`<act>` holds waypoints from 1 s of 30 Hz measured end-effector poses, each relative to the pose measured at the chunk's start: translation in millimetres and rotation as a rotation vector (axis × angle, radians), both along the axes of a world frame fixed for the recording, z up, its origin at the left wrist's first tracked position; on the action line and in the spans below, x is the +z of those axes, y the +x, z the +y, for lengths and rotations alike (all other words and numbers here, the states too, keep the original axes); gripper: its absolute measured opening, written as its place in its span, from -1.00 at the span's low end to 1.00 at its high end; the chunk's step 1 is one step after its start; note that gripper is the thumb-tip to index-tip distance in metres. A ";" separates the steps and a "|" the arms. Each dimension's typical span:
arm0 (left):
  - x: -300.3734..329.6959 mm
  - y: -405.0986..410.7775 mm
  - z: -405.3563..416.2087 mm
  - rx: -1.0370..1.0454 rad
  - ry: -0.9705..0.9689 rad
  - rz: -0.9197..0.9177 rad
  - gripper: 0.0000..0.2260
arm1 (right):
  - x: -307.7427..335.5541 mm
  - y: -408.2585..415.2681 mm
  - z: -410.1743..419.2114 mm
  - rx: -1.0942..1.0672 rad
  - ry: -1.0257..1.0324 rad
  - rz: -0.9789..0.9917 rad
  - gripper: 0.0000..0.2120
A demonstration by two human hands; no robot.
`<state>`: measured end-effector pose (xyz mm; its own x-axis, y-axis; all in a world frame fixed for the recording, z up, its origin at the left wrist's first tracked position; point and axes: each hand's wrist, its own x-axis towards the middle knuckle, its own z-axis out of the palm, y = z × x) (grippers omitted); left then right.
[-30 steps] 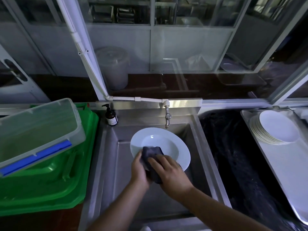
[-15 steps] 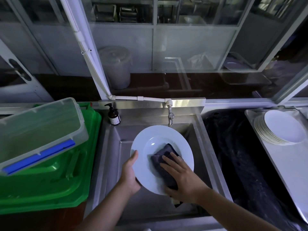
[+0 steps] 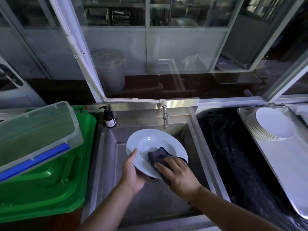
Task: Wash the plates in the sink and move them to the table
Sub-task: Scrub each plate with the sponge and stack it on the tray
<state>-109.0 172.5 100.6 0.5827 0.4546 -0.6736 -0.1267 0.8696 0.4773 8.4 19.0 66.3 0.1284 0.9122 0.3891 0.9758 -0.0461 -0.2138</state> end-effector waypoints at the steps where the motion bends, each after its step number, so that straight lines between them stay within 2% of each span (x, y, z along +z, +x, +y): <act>1: 1.3 4.6 -6.7 -0.002 0.002 0.001 -0.55 | 6.6 -1.7 6.0 -0.027 0.000 0.020 -0.57; 5: -1.5 23.2 -32.4 0.080 -0.046 0.052 -0.54 | 9.3 -14.4 20.5 -0.114 -0.020 0.054 -0.53; 9: -0.6 20.8 -27.9 0.105 -0.048 0.094 -0.55 | 3.1 -19.1 13.0 -0.047 -0.072 0.118 -0.44; 13: 2.3 0.6 2.0 -0.019 0.044 0.104 -0.53 | -5.4 17.5 -10.2 0.129 -0.156 0.051 -0.44; 15: 10.9 -5.4 19.5 -0.090 0.119 0.107 -0.60 | -9.3 41.4 -23.3 0.185 -0.203 -0.030 -0.39; 18: 26.5 -2.0 16.9 -0.082 0.139 0.096 -0.72 | -4.0 41.6 -20.7 0.142 -0.173 0.011 -0.45; 22: 30.3 16.6 -28.2 0.026 0.021 0.045 -0.60 | 15.1 2.4 12.9 0.018 -0.058 0.110 -0.47; 26: 26.5 16.3 -28.4 0.093 -0.036 0.015 -0.58 | 15.1 -8.9 15.4 0.002 -0.128 0.161 -0.48; 30: 11.4 -3.7 -8.8 0.000 -0.010 0.007 -0.44 | 8.2 3.7 0.6 0.102 -0.254 0.214 -0.24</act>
